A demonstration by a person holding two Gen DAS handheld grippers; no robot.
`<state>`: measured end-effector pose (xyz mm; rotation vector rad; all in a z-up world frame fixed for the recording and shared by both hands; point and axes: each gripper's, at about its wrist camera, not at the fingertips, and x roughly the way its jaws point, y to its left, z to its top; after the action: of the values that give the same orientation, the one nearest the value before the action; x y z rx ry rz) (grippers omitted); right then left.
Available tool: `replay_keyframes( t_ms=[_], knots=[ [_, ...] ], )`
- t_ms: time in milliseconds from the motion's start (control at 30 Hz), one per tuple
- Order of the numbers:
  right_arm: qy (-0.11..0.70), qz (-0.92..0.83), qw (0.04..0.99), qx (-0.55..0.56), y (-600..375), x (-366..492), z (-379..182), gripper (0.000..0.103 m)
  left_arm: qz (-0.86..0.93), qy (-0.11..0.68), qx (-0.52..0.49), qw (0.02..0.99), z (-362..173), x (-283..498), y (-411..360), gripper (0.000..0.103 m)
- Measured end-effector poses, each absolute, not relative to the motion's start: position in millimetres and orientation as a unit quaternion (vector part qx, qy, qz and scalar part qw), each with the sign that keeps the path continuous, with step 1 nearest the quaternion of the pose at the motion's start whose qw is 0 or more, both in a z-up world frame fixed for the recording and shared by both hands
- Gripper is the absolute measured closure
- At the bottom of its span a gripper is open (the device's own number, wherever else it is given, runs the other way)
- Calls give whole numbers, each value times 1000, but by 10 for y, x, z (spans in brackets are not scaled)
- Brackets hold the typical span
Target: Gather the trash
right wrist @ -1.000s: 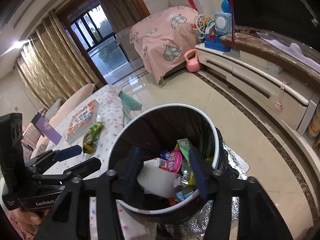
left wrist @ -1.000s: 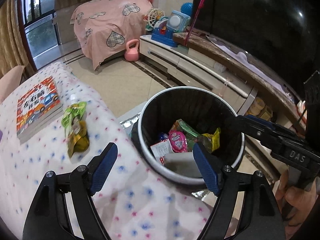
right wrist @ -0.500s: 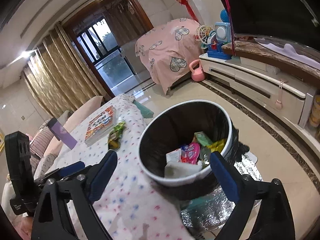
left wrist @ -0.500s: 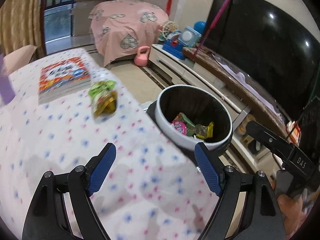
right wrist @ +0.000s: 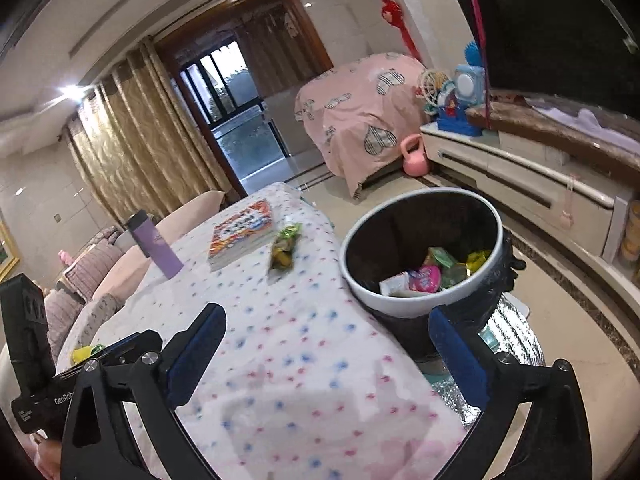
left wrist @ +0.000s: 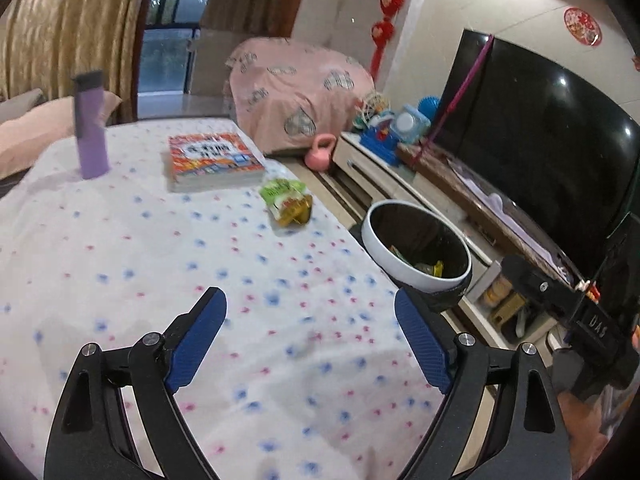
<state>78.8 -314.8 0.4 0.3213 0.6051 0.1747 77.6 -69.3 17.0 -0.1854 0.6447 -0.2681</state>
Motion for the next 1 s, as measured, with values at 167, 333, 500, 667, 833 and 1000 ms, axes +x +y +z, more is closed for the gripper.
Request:
replay_keyframes(
  t_ms=[167, 333, 500, 667, 833, 1000],
  knots=[
    [231, 81, 962, 120, -2980, 475, 320, 0, -111, 270, -84, 953, 265, 489, -588, 0],
    [166, 45, 982, 75, -2846, 193, 302, 0, -79, 224, -46, 970, 215, 259, -603, 0],
    [158, 22, 986, 48, -2744, 138, 85, 0, -49, 196, -12, 979, 92, 135, -635, 0],
    [163, 14, 986, 41, -2685, 99, -70, 0, -29, 190, 12, 981, -18, 92, -665, 0],
    [167, 10, 985, 41, -2690, 59, -123, 0, -22, 195, 3, 981, -62, 80, -605, 0],
    [165, 11, 985, 42, -2685, 34, -128, 0, -18, 195, 0, 981, -71, 52, -586, 0]
  ],
)
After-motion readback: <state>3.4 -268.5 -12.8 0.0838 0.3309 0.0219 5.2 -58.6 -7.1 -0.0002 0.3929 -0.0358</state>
